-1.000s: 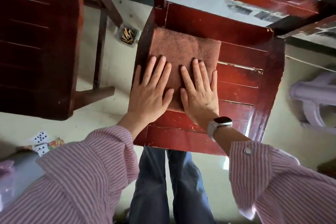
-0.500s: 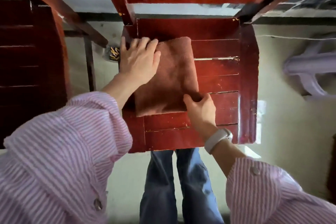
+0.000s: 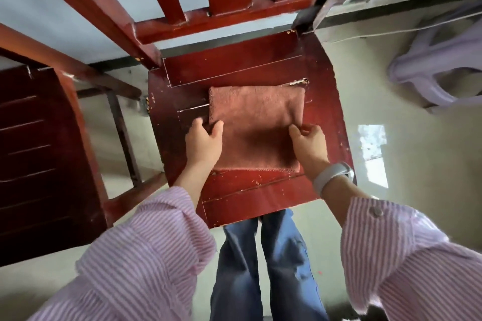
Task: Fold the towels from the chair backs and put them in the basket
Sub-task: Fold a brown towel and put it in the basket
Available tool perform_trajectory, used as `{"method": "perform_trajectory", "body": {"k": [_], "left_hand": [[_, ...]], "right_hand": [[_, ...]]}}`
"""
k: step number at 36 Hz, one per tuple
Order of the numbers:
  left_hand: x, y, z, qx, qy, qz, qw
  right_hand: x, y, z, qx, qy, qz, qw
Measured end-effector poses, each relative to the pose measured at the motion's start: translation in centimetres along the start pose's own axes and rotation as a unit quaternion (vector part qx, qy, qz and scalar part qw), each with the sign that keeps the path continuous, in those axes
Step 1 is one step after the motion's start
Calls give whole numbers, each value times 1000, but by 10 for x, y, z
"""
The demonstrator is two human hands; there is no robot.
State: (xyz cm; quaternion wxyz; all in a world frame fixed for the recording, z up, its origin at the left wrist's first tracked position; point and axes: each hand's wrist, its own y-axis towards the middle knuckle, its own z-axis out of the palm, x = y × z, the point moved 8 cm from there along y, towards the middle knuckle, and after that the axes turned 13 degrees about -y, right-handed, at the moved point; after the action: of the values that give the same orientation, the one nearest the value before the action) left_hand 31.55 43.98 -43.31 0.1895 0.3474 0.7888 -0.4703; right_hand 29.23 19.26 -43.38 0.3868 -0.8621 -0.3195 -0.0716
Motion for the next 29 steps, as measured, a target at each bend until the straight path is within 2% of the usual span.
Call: {"method": "perform_trajectory", "body": {"k": [5,10,15,21,29], "left_hand": [[8,6,3,52,-162,-102,980],[8,3,0,80,-192,-123,970],[-7,-16,-10,60,-169,-45,983],[-49,-82,-25,3,-52,67,996],[-108,-188,-20,41,-20,122,991]], "right_hand": [[-2,2,6,34,44,-5,998],[4,-1,5,47,66,-38,996],[9,-19,-10,26,77,-63,995],[-8,-62,-52,18,120,-56,991],[-42,-132,-149,-48,133,-53,988]]}}
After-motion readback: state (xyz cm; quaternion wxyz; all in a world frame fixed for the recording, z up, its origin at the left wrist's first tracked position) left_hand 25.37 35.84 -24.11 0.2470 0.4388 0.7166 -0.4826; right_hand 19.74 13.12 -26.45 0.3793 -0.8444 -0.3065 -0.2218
